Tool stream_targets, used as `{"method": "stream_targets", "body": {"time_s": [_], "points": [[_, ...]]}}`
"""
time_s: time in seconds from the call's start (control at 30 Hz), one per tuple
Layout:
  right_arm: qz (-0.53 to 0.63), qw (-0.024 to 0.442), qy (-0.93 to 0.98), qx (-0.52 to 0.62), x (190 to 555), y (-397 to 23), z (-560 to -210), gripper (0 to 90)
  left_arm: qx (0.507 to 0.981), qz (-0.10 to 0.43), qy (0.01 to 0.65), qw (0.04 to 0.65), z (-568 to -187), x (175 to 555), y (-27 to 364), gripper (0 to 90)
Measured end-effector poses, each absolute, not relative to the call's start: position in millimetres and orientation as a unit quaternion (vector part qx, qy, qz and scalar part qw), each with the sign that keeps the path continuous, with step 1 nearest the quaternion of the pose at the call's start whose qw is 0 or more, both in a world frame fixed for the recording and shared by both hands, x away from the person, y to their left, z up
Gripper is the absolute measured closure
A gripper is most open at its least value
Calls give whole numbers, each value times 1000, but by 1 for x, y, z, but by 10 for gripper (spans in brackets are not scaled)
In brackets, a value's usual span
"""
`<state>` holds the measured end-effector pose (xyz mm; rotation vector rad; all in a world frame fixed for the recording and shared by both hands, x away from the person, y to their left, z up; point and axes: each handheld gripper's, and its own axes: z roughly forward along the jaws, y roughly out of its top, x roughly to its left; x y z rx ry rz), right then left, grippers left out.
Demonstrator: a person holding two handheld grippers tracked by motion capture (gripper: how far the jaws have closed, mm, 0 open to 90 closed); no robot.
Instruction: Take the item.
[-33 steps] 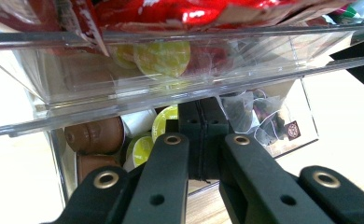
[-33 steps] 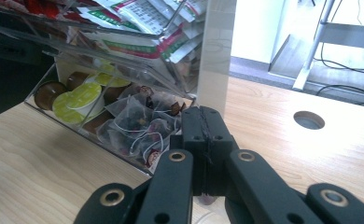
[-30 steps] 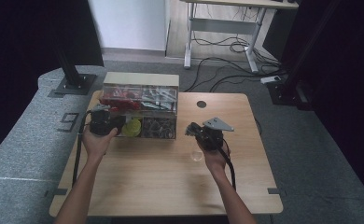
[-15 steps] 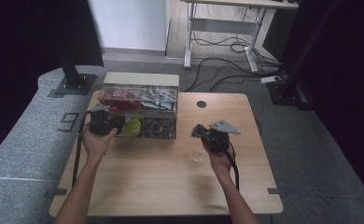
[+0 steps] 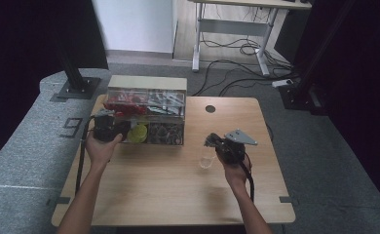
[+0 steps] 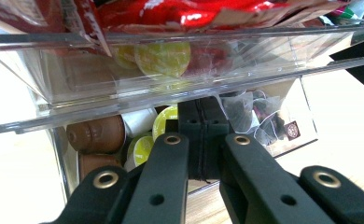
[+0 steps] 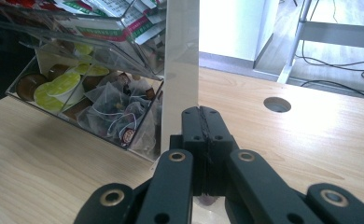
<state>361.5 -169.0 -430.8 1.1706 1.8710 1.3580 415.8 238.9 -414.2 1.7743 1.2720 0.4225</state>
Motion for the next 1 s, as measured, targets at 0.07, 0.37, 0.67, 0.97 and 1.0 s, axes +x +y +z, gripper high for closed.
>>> {"method": "stream_targets", "body": {"time_s": [0.07, 0.37, 0.67, 0.97, 1.0], "points": [[504, 271, 695, 436, 361, -170, -432, 889, 715, 170, 513, 443, -414, 416, 239, 898], [504, 270, 696, 434, 356, -173, -433, 889, 716, 171, 513, 442, -414, 416, 239, 897], [504, 268, 701, 428, 350, -171, -437, 889, 716, 170, 513, 441, -414, 416, 238, 896], [499, 259, 709, 425, 350, -170, -441, 760, 717, 169, 512, 441, -415, 416, 237, 894], [496, 270, 707, 425, 350, -169, -441, 732, 717, 169, 512, 441, -415, 416, 237, 894]]}}
